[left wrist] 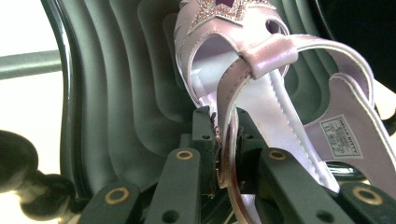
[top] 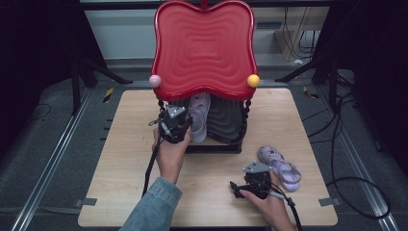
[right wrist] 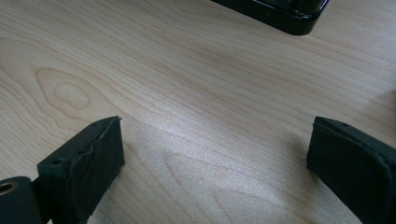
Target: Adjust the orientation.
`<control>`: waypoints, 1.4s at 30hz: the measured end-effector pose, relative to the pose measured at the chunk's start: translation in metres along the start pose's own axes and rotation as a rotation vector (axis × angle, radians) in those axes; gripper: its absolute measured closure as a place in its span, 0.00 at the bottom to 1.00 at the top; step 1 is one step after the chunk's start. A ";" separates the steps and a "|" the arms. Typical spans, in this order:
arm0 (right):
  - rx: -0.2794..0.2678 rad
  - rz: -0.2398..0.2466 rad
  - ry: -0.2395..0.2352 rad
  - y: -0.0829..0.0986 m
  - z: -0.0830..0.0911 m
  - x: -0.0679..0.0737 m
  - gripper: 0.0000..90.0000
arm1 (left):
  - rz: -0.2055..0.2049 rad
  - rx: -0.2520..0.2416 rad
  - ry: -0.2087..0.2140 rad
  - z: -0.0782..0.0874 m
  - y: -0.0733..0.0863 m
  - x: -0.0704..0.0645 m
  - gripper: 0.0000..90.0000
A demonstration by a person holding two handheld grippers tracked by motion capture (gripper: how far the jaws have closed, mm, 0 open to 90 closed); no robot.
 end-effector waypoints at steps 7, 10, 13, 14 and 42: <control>-0.001 0.003 0.001 0.000 0.000 0.000 0.05 | -0.011 -0.030 -0.023 -0.007 0.003 -0.003 0.91; 0.000 -0.001 -0.002 0.000 0.001 0.000 0.05 | -0.001 -0.042 -0.028 -0.009 0.003 -0.002 0.91; 0.000 -0.001 -0.002 0.000 0.001 0.000 0.05 | 0.007 -0.047 -0.036 -0.012 0.004 -0.001 0.91; 0.000 -0.001 -0.002 0.000 0.001 0.000 0.05 | 0.007 -0.047 -0.036 -0.012 0.004 -0.001 0.91; -0.002 0.000 -0.004 0.001 0.001 0.000 0.05 | 0.001 -0.115 -0.088 -0.024 0.013 0.003 0.88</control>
Point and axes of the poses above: each handheld gripper's, and its own axes: z roughly backward along the jaws, y roughly out of its underside, x roughly to its left, the point moved 3 cm from there along -z, roughly forward along the jaws, and after that the axes turned 14 degrees about z, right-handed, at the moved point
